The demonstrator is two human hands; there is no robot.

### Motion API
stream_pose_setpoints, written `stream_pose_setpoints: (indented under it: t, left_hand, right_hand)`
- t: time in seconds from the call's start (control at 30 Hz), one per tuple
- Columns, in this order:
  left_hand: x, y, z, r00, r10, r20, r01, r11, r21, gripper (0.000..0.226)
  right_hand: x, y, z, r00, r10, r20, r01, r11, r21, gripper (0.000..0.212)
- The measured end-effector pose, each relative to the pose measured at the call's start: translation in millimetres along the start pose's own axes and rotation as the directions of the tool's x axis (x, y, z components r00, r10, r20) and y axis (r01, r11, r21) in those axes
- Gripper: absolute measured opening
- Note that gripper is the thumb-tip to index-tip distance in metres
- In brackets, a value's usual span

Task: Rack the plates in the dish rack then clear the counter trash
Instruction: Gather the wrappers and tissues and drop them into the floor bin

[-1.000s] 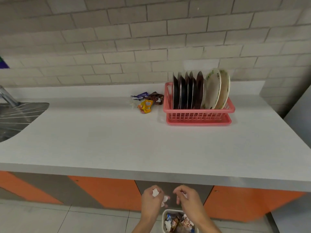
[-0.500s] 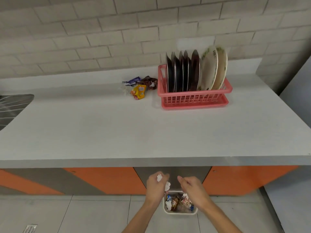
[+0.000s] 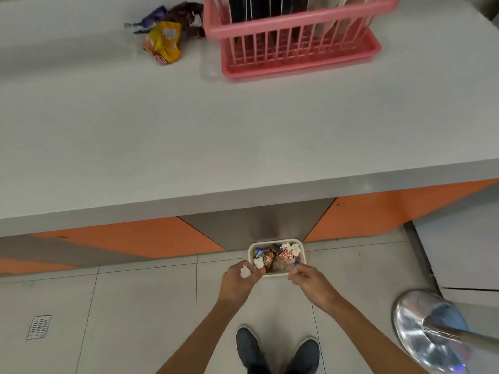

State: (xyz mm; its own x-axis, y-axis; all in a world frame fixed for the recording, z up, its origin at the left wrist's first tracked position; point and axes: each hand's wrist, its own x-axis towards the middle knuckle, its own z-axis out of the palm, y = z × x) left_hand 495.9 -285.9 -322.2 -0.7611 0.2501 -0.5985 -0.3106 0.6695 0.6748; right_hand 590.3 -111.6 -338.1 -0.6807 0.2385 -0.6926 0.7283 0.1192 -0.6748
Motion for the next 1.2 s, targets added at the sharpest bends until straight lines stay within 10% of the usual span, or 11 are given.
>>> stream_pose_setpoints:
  t: [0.43, 0.93, 1.2]
  left_hand:
    - [173.8, -158.6, 126.3, 0.958, -0.265, 0.107, 0.281, 0.943, -0.179, 0.021]
    - [257.5, -193.8, 175.6, 0.837, -0.489, 0.246, 0.523, 0.578, -0.627, 0.017]
    - [227.5, -186.4, 165.8, 0.963, -0.229, 0.143, 0.256, 0.945, -0.206, 0.017]
  right_hand:
    - [182.1, 165.2, 47.1, 0.938, 0.342, -0.046, -0.257, 0.780, 0.571, 0.018]
    - [269.9, 214.0, 57.5, 0.934, 0.317, 0.168, -0.195, 0.056, 0.979, 0.043]
    - [240.1, 191.6, 57.6, 0.976, 0.208, -0.068, -0.173, 0.924, 0.340, 0.011]
